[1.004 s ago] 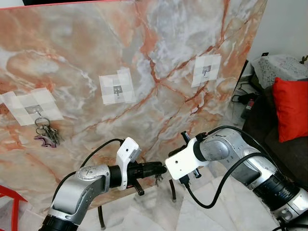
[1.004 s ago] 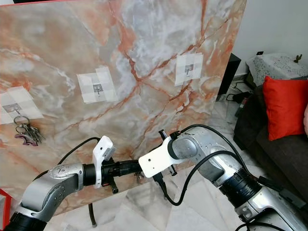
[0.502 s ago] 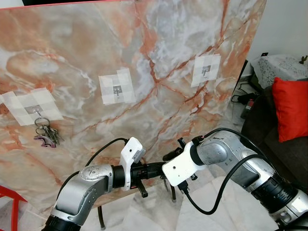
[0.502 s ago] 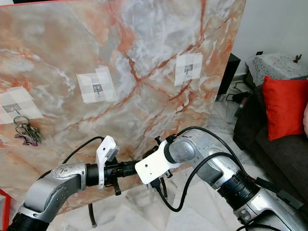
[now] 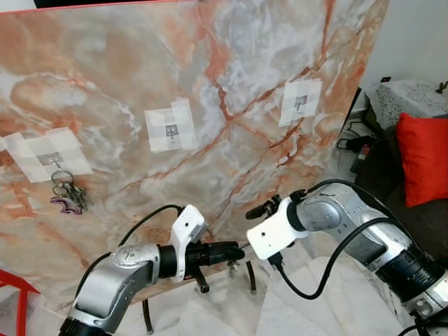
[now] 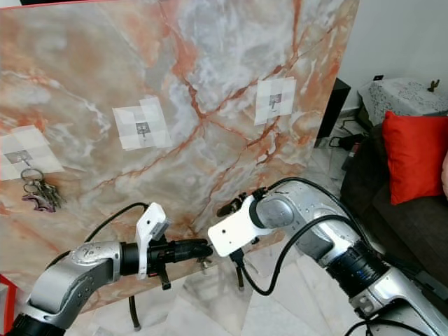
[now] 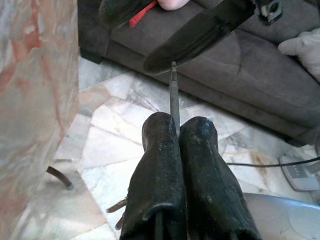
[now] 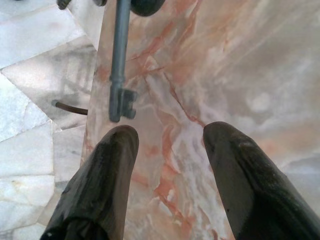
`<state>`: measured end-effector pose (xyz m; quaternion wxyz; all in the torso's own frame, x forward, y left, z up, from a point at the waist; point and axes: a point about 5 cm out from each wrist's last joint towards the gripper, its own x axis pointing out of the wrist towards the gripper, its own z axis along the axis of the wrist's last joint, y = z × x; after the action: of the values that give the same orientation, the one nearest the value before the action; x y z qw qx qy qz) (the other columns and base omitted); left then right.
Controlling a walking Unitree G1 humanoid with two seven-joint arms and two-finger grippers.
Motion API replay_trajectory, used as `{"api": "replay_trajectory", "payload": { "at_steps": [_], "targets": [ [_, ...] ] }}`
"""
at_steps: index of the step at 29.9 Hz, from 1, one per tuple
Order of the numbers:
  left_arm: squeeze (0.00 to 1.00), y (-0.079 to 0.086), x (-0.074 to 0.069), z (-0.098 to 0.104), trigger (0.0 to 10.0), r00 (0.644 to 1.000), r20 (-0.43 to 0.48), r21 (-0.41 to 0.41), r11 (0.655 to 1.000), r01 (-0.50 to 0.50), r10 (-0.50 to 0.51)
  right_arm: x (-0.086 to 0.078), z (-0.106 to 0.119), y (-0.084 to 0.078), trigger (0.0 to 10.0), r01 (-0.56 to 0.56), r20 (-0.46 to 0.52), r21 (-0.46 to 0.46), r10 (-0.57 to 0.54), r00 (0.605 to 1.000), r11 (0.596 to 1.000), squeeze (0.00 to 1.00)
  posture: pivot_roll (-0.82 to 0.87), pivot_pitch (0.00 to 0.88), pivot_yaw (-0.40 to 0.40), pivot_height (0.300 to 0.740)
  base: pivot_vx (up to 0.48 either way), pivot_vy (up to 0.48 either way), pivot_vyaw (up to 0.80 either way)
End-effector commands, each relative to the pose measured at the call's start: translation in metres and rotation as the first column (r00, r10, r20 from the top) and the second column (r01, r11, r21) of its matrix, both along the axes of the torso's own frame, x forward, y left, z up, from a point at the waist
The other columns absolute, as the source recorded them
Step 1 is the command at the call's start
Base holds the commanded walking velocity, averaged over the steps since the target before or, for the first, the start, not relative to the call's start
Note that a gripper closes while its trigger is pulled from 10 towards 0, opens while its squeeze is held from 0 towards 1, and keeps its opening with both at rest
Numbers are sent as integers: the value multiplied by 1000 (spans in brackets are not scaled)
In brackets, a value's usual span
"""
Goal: Hang keys on a hook
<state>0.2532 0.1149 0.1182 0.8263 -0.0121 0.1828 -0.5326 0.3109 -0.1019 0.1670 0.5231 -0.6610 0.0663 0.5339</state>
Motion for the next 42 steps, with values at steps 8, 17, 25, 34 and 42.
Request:
{"api": "replay_trajectory", "payload": {
  "at_steps": [8, 17, 25, 34, 42],
  "targets": [
    [0, 30, 18, -4, 10000, 949, 134, 78, 952, -296, 285, 17, 7, -32, 10000, 188, 26, 73, -191, 981, 979, 0, 107, 46, -47, 740, 0, 0, 0],
    [0, 52, 22, 3, 10000, 735, 240, -98, 769, -632, 634, 5, -67, -76, 10000, 623, -277, 296, -559, 782, 724, 0, 93, 37, -48, 740, 0, 0, 0],
    [0, 67, -13, 3, 10000, 468, 349, -196, 551, -811, 812, -48, -173, -90, 10000, 924, -601, 200, -704, 379, 326, 0, 114, 25, -60, 740, 0, 0, 0],
    [0, 101, -21, -2, 10000, 24, 554, -223, 176, -959, 832, -96, -231, -95, 10000, 978, -663, 65, -741, -105, -196, 0, 141, 0, -72, 740, 0, 0, 0],
    [0, 80, -18, -2, 10000, 114, 803, -147, 380, -913, 584, -120, -248, -89, 10000, 928, -668, -7, -689, -280, -371, 0, 175, 0, -79, 740, 0, 0, 0]
  ]
}}
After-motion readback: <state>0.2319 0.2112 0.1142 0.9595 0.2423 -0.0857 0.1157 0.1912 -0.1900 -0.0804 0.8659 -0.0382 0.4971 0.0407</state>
